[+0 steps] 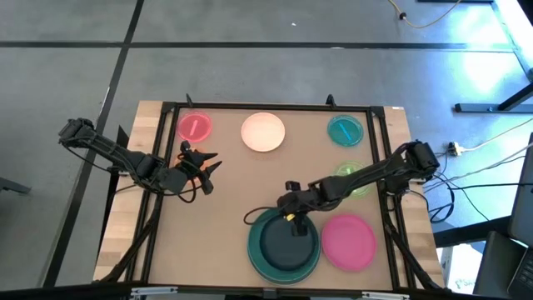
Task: Stack plastic plates
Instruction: Stack the dark blue plate on top of the large green plate
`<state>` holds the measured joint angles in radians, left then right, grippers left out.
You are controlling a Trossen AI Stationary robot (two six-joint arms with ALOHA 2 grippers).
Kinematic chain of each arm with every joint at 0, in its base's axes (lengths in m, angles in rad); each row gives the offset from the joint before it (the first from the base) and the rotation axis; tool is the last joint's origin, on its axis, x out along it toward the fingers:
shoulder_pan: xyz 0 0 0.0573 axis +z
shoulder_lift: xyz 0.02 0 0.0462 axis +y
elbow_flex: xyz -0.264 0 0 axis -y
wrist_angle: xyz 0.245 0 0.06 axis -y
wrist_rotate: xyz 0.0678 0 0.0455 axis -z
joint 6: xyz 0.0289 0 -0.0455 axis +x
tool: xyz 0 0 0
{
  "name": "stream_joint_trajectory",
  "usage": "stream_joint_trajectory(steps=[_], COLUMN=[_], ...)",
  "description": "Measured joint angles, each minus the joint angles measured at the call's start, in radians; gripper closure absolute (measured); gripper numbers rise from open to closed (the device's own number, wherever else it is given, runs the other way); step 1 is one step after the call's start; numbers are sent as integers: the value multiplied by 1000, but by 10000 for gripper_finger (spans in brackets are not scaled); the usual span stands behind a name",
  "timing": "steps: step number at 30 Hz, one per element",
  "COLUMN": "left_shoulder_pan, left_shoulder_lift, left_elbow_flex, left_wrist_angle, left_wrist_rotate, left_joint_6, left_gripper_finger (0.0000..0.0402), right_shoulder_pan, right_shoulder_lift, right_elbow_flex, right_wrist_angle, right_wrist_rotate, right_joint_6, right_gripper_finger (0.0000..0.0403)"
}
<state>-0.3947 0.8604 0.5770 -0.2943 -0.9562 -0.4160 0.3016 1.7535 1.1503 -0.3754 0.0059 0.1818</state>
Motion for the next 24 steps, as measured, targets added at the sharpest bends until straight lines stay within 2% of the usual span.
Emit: stream_joint_trajectory(steps=[18,24], left_shoulder_pan=[0,0], left_shoulder_lift=[0,0], left_elbow_flex=[0,0], left_wrist_angle=[0,-1], left_wrist_rotate=[1,1], left_joint_6=[0,0], left_gripper_finger=[265,265], right_shoulder_pan=[-1,-1], right_shoulder_lift=[46,67], right_elbow_flex=[0,0], right_wrist_angle=[91,89], right_wrist_rotate=[1,2], right_joint_6=[-3,-8], right_gripper_finger=[400,354])
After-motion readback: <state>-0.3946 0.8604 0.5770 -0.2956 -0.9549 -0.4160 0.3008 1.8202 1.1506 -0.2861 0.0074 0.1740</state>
